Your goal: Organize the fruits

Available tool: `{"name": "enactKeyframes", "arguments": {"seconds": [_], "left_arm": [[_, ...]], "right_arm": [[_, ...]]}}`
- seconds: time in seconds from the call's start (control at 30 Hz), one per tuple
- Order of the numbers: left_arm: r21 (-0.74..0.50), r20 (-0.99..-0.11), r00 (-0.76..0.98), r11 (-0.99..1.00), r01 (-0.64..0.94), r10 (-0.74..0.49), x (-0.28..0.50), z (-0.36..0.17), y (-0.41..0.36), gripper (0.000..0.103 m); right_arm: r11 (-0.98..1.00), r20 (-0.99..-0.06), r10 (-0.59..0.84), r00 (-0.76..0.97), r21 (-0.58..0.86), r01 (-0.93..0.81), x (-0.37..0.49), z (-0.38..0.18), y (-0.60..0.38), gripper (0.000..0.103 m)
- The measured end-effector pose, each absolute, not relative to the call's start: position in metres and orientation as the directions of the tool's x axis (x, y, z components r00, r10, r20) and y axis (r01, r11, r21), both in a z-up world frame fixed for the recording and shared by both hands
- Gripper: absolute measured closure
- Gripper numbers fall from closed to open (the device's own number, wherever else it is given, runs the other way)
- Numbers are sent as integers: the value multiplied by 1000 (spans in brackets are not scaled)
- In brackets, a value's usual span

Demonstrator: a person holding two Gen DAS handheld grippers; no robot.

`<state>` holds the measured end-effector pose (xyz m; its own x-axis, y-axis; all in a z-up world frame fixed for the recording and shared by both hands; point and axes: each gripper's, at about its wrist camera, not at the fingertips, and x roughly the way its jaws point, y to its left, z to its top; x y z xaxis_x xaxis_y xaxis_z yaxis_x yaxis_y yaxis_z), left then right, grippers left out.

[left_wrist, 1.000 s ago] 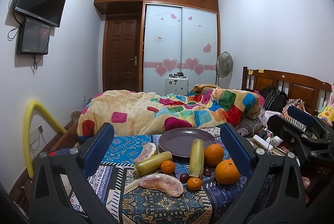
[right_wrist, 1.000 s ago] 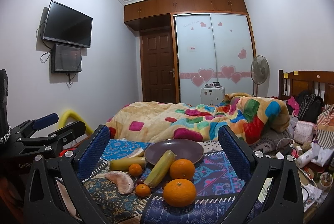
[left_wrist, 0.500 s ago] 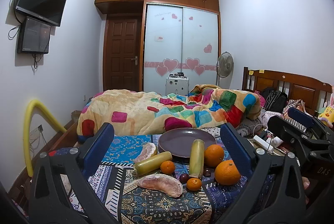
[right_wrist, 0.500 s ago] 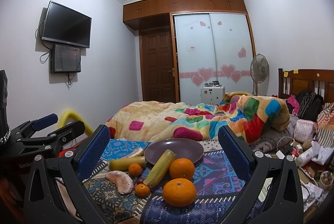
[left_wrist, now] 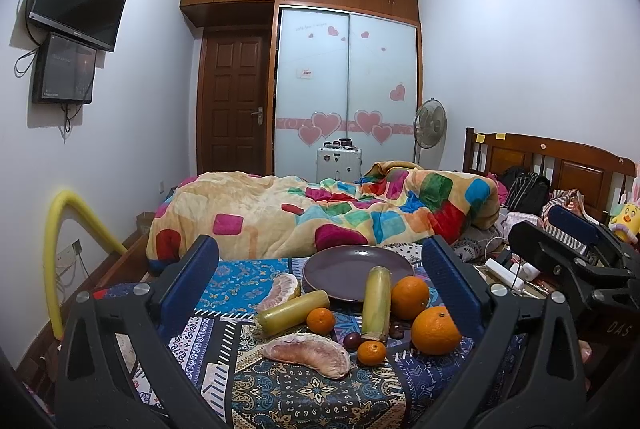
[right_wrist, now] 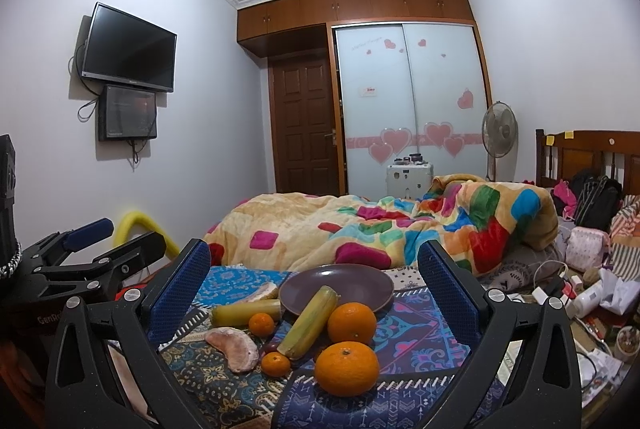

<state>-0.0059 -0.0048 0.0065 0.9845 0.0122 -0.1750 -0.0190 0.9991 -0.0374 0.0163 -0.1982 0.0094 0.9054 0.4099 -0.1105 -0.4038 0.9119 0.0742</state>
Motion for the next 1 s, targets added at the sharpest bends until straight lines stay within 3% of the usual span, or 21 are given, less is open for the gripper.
{"name": "enactKeyframes", "arguments": {"seconds": [0.8, 1.0], "left_arm": [[-44, -177, 984, 999, -19, 11, -4, 5, -4, 0], [-48, -228, 974, 999, -18, 6, 13, -2, 1, 0]], "right_arm": [[915, -119, 402, 908, 79, -395, 21, 7, -196, 0], [923, -164, 384, 909, 73, -377, 30, 0, -195, 0]]}}
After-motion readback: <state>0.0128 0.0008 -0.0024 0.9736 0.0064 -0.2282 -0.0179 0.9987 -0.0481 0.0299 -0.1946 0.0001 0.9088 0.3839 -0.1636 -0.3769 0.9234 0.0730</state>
